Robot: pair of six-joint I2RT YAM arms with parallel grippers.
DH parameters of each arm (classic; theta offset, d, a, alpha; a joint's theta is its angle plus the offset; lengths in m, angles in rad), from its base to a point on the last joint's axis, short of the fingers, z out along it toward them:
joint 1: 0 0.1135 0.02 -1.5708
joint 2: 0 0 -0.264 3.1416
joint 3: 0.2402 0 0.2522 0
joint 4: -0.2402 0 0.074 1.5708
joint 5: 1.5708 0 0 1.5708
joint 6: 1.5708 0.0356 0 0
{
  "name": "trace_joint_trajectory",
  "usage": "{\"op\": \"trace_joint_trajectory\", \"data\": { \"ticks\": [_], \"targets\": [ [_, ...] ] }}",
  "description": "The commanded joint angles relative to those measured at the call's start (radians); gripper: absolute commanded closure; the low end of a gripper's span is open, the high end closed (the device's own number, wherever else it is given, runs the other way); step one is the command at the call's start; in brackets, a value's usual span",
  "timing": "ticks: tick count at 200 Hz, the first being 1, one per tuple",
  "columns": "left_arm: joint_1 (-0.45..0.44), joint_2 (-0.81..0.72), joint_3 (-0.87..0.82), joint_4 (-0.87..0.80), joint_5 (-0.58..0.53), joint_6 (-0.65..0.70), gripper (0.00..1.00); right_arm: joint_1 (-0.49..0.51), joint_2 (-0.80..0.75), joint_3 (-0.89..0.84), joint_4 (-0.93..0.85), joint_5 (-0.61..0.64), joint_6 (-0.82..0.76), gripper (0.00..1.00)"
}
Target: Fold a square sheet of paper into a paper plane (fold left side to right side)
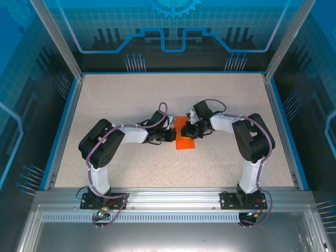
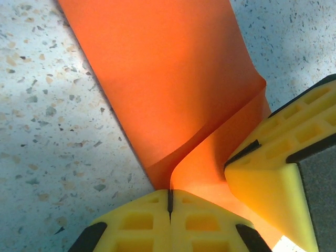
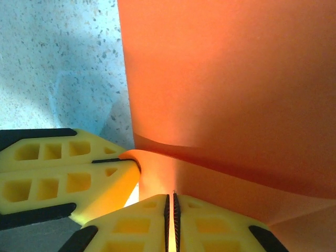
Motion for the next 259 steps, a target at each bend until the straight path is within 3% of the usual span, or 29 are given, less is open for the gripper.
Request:
{"op": "trace_joint_trajectory", "data": {
  "ticks": [1,77,124,141,168,205,259],
  "targets": [
    [0.001,0.051,0.021,-0.017,0.007,0.025,1.00,0.010,0.010,0.005,-0.041,0.029,-0.017,0.87],
    [0.001,0.015,0.028,-0.029,0.013,0.020,1.00,0.007,0.027,-0.010,-0.069,0.057,-0.006,0.87],
    [0.002,-0.098,0.003,-0.052,0.012,0.013,0.83,0.001,0.032,-0.018,-0.073,0.060,-0.004,0.87],
    [0.002,-0.154,-0.020,-0.060,0.018,0.010,0.80,0.001,0.029,-0.020,-0.072,0.059,-0.004,0.87],
    [0.000,-0.209,-0.052,-0.050,0.109,-0.013,0.88,0.000,0.027,-0.020,-0.068,0.056,-0.004,0.87],
    [-0.014,-0.175,-0.076,0.022,0.304,-0.089,0.91,0.000,0.029,-0.020,-0.063,0.046,-0.002,0.87],
    [-0.051,-0.065,-0.060,0.087,0.384,-0.139,0.93,-0.001,0.029,-0.021,-0.064,0.045,-0.002,0.87]
  ]
}}
